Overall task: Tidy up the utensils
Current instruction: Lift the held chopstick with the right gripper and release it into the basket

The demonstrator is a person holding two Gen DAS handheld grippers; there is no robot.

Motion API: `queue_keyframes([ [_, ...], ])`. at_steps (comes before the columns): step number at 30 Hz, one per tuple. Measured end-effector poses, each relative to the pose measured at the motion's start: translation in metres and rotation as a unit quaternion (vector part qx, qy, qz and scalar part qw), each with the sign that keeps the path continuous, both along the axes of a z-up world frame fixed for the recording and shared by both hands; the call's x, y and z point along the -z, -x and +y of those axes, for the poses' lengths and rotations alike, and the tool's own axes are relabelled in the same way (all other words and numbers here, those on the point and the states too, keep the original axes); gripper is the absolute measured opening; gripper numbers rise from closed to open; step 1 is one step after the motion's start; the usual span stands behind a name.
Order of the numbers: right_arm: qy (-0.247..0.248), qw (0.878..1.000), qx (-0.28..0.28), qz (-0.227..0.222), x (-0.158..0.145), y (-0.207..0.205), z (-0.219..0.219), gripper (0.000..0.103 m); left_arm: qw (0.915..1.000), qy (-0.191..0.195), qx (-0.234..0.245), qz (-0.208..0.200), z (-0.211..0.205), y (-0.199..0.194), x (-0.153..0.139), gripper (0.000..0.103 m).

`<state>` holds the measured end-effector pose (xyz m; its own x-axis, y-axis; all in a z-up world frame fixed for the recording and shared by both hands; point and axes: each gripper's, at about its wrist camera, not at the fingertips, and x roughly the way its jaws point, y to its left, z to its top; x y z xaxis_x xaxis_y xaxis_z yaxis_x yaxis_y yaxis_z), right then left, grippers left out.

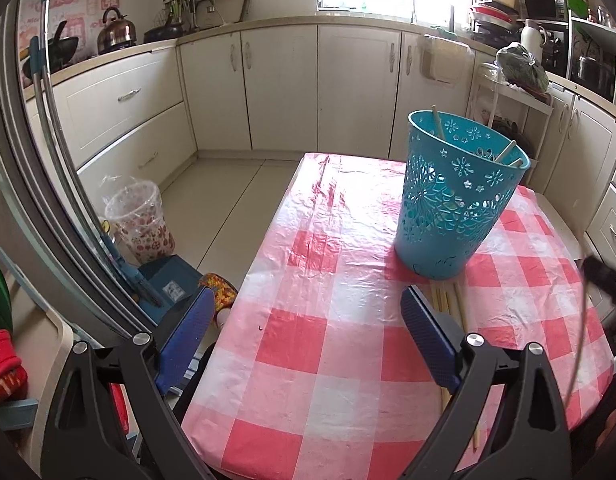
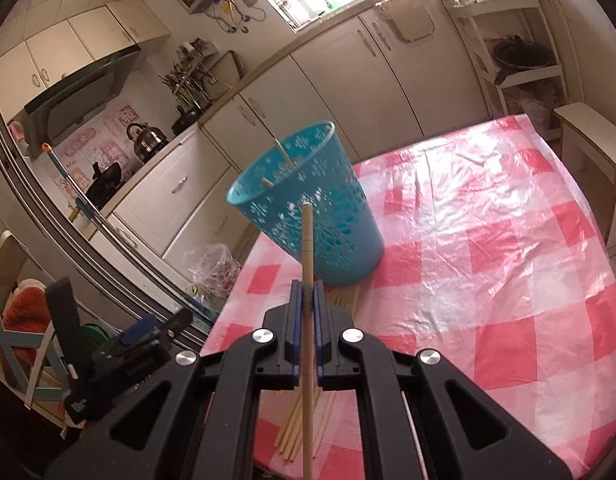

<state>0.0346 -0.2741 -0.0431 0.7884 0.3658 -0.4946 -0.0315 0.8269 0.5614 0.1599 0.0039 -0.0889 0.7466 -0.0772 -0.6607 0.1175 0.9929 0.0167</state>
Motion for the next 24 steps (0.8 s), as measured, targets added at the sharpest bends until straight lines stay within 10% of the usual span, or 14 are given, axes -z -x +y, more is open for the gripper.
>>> queue_keyframes([
  [17,0.039,0.979,0.081,-0.185,-0.119,-0.082,0.009,0.006,0.9996,0.011,0.001,0.025,0.003,0.003,0.016,0.09],
  [24,0.143,0.957,0.136,-0.213,-0.106,-0.133,0.03,0.006,0.9988,0.024,-0.005,0.042,0.013,-0.005,0.028,0.09],
])
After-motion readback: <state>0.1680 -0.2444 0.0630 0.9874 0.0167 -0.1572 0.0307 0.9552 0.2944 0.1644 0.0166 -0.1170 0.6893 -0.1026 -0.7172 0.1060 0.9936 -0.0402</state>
